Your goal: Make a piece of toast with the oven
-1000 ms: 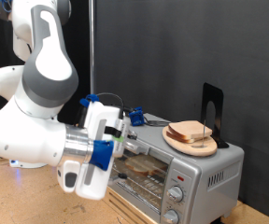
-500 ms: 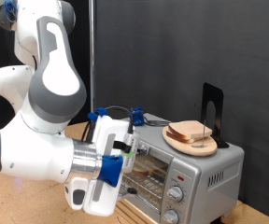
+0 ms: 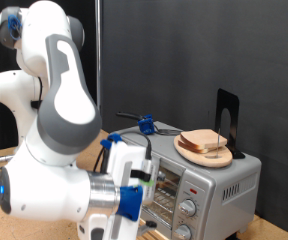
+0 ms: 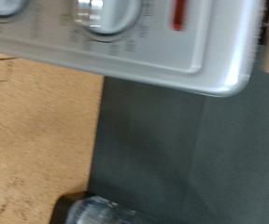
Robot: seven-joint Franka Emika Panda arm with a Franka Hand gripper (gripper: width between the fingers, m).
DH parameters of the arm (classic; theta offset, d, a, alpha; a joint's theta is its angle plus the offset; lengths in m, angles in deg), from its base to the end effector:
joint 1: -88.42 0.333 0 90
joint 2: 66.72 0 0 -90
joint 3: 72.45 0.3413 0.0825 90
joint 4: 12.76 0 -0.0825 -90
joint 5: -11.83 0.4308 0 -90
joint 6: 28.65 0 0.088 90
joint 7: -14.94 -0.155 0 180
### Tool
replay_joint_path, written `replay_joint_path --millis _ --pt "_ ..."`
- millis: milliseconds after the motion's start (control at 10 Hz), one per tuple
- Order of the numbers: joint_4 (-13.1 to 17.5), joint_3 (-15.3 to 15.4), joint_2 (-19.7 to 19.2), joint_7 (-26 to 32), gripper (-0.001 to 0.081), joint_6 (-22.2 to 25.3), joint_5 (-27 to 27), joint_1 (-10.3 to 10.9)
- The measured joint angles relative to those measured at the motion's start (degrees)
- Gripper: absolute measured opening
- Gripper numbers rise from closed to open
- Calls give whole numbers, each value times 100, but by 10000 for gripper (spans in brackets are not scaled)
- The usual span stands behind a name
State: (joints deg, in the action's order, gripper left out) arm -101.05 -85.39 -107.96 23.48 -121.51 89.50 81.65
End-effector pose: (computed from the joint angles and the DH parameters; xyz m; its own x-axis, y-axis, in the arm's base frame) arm 0.7340 -0.0798 0.2275 0.8056 -0.3334 -0.4897 -0.5657 -0.1871 -0.8031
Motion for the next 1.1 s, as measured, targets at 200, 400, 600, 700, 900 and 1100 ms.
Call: replay_joint_path --millis 200,400,600,700,900,1100 --pt "292 -17 -338 45 809 2 -102 -27" --pt "332 20 -517 401 809 4 83 -113" --pt "330 110 -650 658 809 107 375 -237" --pt "329 138 -714 732 809 201 421 -286" --pt "337 165 -831 760 809 262 427 -308" --pt "369 184 -978 729 809 261 427 -305"
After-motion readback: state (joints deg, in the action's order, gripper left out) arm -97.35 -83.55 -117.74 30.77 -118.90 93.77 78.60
